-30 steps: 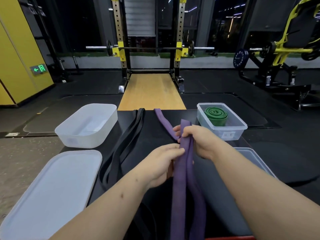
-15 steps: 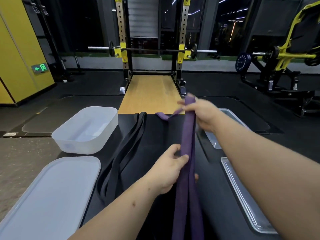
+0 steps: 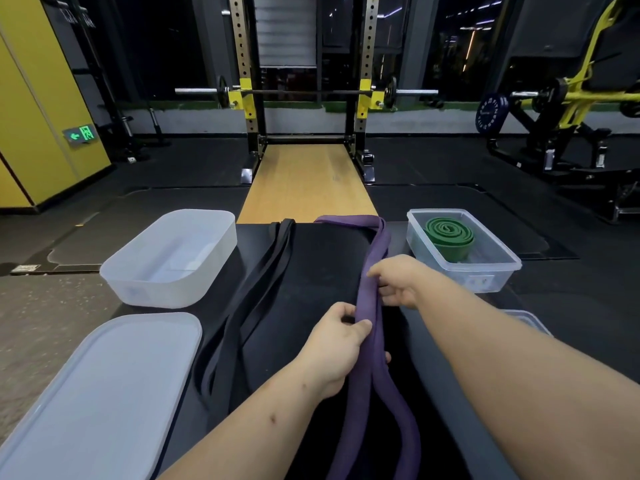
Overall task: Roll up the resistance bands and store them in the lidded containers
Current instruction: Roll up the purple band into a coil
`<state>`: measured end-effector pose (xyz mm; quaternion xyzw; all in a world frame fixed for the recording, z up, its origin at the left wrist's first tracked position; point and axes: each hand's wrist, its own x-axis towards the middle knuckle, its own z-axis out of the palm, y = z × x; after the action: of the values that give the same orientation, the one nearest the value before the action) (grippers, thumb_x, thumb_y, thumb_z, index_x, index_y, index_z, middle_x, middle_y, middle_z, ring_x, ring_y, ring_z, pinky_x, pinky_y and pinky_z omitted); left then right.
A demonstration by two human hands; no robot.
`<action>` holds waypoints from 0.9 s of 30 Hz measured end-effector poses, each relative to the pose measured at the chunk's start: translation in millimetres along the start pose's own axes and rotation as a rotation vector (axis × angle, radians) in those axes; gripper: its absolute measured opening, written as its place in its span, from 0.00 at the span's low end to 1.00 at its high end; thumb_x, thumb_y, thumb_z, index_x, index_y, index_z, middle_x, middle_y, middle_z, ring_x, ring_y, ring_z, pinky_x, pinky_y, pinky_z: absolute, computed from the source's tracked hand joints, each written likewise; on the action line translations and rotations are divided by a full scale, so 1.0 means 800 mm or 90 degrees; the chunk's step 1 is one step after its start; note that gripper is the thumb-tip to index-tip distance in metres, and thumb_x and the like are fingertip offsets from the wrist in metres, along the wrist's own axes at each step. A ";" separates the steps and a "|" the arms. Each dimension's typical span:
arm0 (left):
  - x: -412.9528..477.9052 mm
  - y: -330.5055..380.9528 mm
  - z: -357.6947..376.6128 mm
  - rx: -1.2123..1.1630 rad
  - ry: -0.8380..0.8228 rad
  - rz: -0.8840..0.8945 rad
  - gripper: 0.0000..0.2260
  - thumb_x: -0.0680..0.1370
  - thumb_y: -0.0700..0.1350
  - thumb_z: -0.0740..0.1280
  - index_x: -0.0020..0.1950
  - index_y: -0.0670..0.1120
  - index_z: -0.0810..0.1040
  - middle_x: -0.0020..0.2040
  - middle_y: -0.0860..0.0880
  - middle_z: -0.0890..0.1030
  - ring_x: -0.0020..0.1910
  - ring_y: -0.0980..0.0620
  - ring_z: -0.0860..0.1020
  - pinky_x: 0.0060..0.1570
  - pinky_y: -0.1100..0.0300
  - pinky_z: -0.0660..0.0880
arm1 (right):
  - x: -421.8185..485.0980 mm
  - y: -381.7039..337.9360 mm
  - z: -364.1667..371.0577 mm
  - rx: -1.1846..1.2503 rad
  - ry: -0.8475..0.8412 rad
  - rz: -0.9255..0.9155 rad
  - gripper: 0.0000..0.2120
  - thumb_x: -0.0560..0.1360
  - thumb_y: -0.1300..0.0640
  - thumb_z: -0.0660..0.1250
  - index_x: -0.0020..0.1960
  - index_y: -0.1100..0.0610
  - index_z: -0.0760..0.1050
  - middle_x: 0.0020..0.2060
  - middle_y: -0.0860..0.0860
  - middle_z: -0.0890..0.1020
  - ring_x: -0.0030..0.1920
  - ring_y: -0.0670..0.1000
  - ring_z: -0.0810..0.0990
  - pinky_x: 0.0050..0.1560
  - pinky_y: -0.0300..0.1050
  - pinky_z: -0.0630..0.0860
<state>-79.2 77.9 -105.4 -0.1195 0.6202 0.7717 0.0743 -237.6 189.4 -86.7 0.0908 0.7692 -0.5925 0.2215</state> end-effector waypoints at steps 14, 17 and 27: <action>-0.020 0.000 0.019 -0.044 -0.101 -0.063 0.18 0.76 0.26 0.56 0.63 0.36 0.76 0.54 0.30 0.82 0.52 0.32 0.84 0.55 0.38 0.81 | -0.002 0.023 -0.014 -0.063 0.066 -0.110 0.14 0.70 0.62 0.68 0.55 0.60 0.73 0.50 0.59 0.80 0.43 0.56 0.81 0.47 0.54 0.85; -0.022 -0.002 0.022 -0.036 -0.107 -0.071 0.17 0.77 0.26 0.57 0.62 0.36 0.77 0.54 0.31 0.83 0.52 0.33 0.84 0.57 0.36 0.80 | -0.019 0.031 -0.014 -0.028 0.074 -0.075 0.06 0.74 0.68 0.64 0.49 0.61 0.75 0.42 0.58 0.79 0.34 0.53 0.79 0.27 0.39 0.76; -0.005 0.004 0.019 0.011 -0.042 -0.015 0.14 0.81 0.32 0.60 0.63 0.42 0.77 0.51 0.39 0.85 0.50 0.39 0.85 0.54 0.36 0.81 | 0.017 -0.006 -0.008 -0.186 0.031 -0.233 0.32 0.69 0.65 0.68 0.73 0.52 0.73 0.61 0.52 0.83 0.60 0.55 0.83 0.56 0.52 0.83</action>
<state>-77.7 92.5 -98.2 -0.1007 0.6228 0.7688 0.1046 -253.0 192.4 -87.5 -0.0691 0.8556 -0.5026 0.1029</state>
